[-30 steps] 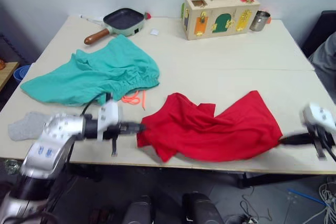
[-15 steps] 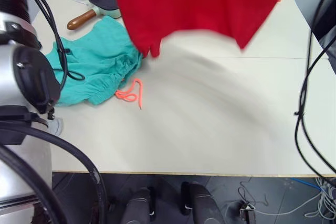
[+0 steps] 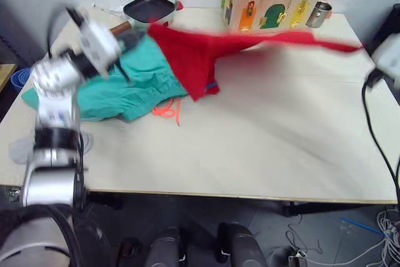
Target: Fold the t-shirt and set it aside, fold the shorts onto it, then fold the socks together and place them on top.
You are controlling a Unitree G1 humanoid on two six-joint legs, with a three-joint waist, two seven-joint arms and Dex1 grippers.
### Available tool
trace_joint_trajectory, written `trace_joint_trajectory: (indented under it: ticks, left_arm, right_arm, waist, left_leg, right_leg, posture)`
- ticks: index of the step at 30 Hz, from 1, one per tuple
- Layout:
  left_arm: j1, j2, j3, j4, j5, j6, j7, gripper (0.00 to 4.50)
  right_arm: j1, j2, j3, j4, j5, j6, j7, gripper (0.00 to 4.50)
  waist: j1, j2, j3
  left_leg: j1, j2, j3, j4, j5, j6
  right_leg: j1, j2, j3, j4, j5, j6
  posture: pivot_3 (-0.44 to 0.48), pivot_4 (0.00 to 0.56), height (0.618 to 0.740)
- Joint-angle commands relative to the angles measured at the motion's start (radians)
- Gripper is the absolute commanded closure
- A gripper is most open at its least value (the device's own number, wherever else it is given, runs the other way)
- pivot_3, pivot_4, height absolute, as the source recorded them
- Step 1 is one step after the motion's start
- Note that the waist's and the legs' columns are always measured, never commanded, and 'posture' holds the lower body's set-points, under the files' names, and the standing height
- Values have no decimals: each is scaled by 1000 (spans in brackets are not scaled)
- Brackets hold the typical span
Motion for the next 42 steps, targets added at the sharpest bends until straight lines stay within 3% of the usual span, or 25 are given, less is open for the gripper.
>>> trace_joint_trajectory:
  ticks: [1, 6, 11, 12, 17, 23, 30, 34, 37, 42]
  left_arm:
    - [164, 45, 25, -332, -101, 176, -15, 4487]
    - [380, 74, 21, -583, -164, 354, -41, 4487]
    - [556, 132, 0, -740, -233, 507, -114, 4487]
    - [585, 145, -6, -761, -227, 511, -132, 4487]
    - [699, 178, -29, -766, -157, 474, -176, 4487]
    - [724, 137, -60, -802, -130, 468, -164, 4487]
    - [651, 76, -45, -823, -154, 562, -91, 4487]
    - [686, 158, -72, -812, -119, 548, -194, 4487]
    - [708, 181, -100, -848, -147, 586, -232, 4487]
    - [720, 169, -131, -893, -179, 666, -234, 4487]
  right_arm:
    - [140, -63, -72, -28, 99, -32, 120, 4500]
    - [322, -80, -122, -108, 229, -22, 364, 4500]
    - [428, -106, -142, -204, 303, 52, 538, 4500]
    - [448, -114, -141, -219, 307, 53, 563, 4500]
    - [559, -140, -140, -290, 329, 107, 659, 4500]
    - [697, -173, -149, -381, 324, 188, 669, 4500]
    - [717, -181, -187, -426, 351, 242, 616, 4500]
    - [820, -207, -179, -560, 405, 408, 736, 4500]
    - [863, -273, -142, -579, 309, 497, 710, 4500]
    - [887, -287, -151, -602, 315, 539, 701, 4500]
  waist:
    - [4, 1, 0]
    - [2, 4, -1]
    - [-2, 4, -1]
    - [-2, 4, -1]
    - [2, 7, -3]
    - [6, 7, -3]
    - [4, 11, -5]
    - [3, 11, -5]
    - [4, 15, -6]
    - [7, 15, -6]
  left_leg:
    - [0, 0, -2, 2, 0, 0]
    - [3, 0, -5, 5, 0, -1]
    - [29, 2, -6, -5, -4, -3]
    - [35, 2, -6, -8, -4, -4]
    - [36, 3, -6, -11, -6, -6]
    - [35, 3, -6, -10, -6, -6]
    - [35, 4, -6, -10, -6, -6]
    - [35, 4, -6, -11, -6, -6]
    - [35, 4, -6, -11, -7, -6]
    - [35, 4, -6, -11, -8, -5]
  right_leg:
    - [1, 0, 0, 0, 0, 0]
    - [6, 0, -2, 0, 0, 0]
    - [32, 0, -3, -14, -1, -2]
    - [37, 0, -3, -17, -1, -2]
    - [36, 1, -4, -17, -3, -5]
    - [36, 0, -5, -18, -3, -6]
    - [36, 1, -5, -17, -3, -6]
    - [36, 1, -5, -17, -3, -6]
    - [36, 1, -5, -19, -3, -6]
    - [36, 0, -5, -20, -3, -6]
  posture:
    - [0, 150, 740]
    - [0, 150, 740]
    - [0, 150, 740]
    - [0, 150, 740]
    - [0, 150, 740]
    - [0, 150, 740]
    - [0, 150, 740]
    - [0, 150, 740]
    - [0, 150, 740]
    - [0, 150, 740]
